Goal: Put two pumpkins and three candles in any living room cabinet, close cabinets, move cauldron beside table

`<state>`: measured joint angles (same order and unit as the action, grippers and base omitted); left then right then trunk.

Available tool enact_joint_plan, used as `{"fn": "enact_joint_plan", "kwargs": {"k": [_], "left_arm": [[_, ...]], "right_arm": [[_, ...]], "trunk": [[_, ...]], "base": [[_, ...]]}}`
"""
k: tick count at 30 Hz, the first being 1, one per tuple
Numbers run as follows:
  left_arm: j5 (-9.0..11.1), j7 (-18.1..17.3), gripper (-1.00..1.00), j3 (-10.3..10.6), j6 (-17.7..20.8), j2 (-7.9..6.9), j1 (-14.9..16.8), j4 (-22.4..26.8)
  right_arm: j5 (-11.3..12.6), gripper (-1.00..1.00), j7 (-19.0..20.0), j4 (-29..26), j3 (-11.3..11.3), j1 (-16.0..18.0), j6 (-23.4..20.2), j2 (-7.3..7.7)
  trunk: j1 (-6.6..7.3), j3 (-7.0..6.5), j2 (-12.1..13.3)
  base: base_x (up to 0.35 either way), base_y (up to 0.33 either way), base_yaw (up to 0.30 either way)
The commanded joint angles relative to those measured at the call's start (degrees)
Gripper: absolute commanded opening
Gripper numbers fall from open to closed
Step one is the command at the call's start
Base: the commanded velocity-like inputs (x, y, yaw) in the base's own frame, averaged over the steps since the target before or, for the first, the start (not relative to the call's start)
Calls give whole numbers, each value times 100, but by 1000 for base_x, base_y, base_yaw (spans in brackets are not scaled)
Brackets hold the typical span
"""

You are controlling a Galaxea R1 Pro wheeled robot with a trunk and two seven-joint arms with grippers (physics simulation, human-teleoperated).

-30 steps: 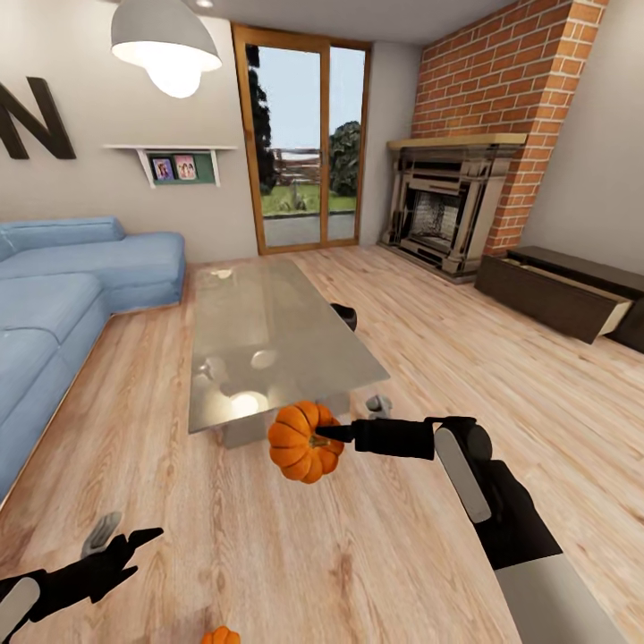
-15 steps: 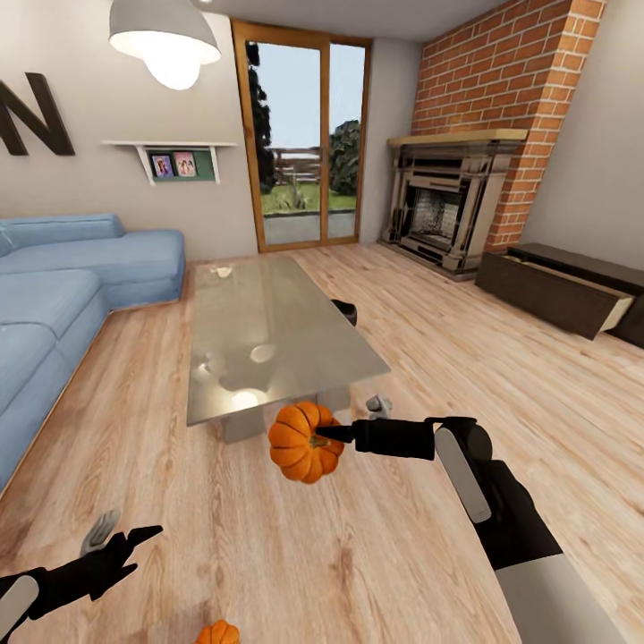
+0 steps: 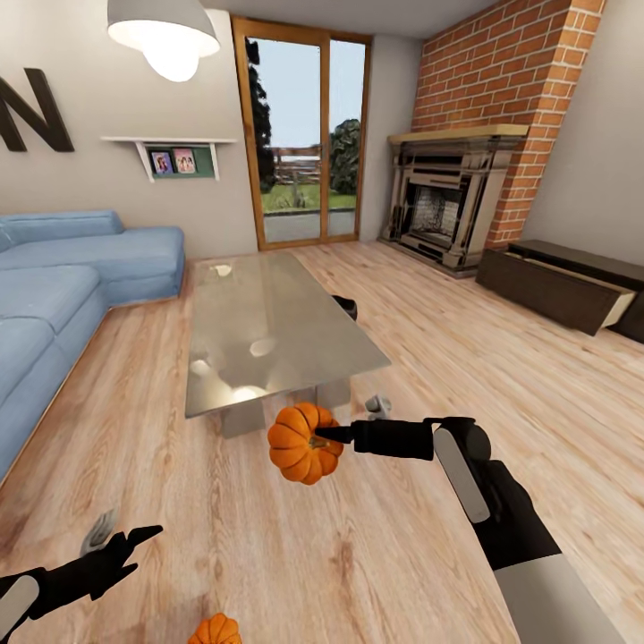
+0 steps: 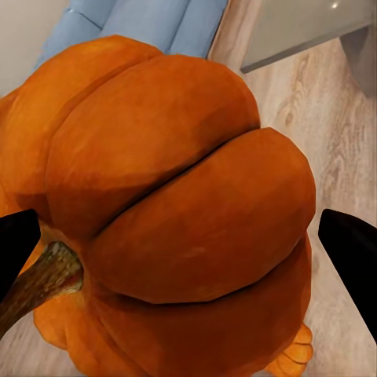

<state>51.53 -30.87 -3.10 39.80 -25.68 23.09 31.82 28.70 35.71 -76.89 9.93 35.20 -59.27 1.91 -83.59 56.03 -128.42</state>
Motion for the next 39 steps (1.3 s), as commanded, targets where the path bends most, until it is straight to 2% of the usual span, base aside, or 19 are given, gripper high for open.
{"fn": "enact_joint_plan", "kwargs": {"k": [1,15,19,21,25,30,37,39], "left_arm": [[10,-7,100,-16,38,1,3,0],[-95,55,100,26,11,55,3,-32],[-103,73,100,22,-15,30,14,-6],[-102,74,100,17,-94,33,16,-37],[-105,75,100,21,-504,63,15,-77],[-119,58,100,43,-597,63,14,-87],[-322,47,100,65,-743,71,12,-88],[-353,43,100,70,-791,86,12,-99]], "right_arm": [[-12,-100,32,-2,4,5,-15,3],[47,-100,33,-32,-7,5,-32,22],[48,-100,33,-21,-11,5,-32,16],[48,-100,33,-16,-14,5,-32,13],[48,-100,33,-22,-17,5,-32,11],[48,-100,33,-16,-16,5,-32,4],[53,-100,33,-54,-9,5,-32,19],[55,-100,33,-68,-9,5,-32,32]], "trunk": [[-21,23,-44],[-329,275,-605],[-417,346,-766],[-461,382,-846],[-549,454,-1006],[-658,544,-1207],[-809,670,-1482],[-814,715,-1484]], "base": [[0,0,0],[0,0,0],[0,0,0],[0,0,0],[0,0,0],[0,0,0],[0,0,0],[0,0,0]]}}
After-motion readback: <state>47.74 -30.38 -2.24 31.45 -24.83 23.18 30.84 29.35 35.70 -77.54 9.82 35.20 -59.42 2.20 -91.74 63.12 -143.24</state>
